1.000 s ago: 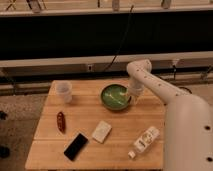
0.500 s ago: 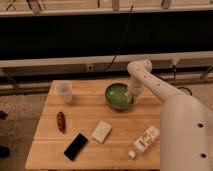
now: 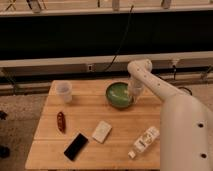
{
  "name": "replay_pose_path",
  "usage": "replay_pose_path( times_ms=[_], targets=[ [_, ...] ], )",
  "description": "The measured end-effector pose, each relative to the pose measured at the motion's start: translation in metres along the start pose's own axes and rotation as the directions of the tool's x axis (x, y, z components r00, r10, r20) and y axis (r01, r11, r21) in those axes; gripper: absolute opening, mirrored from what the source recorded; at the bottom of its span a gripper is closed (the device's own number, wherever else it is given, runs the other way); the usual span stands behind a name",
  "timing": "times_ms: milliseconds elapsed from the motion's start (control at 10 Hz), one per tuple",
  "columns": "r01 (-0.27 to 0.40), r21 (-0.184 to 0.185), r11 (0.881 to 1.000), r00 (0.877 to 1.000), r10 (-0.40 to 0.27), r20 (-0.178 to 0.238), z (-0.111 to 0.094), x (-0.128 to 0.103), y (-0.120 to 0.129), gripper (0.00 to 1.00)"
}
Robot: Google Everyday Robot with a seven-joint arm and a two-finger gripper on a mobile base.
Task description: Pick up the ceramic bowl
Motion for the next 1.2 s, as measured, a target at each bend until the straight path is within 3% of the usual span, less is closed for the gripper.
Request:
replay_pose_path(
  times_ms=[200, 400, 500, 700, 800, 1000, 1200],
  targets=[
    [-0.003, 0.014, 1.000, 1.000, 0.003, -0.010, -0.005, 0.000, 0.003, 0.00],
    [-0.012, 0.051, 0.999, 0.999, 0.014, -0.040, -0.030, 0.003, 0.012, 0.00],
    [-0.011, 0.087, 0.996, 0.998, 0.016, -0.059, -0.058, 0.000, 0.014, 0.00],
    [-0.011, 0.113, 0.994, 0.997, 0.020, -0.079, -0.097, -0.006, 0.021, 0.00],
    [-0.010, 0.134, 0.991, 0.995, 0.022, -0.093, -0.127, -0.015, 0.026, 0.00],
    [-0.005, 0.149, 0.989, 0.994, 0.021, -0.109, -0.165, -0.020, 0.029, 0.00],
    [0.005, 0.161, 0.987, 0.992, 0.016, -0.127, -0.189, -0.007, 0.029, 0.00]
  ],
)
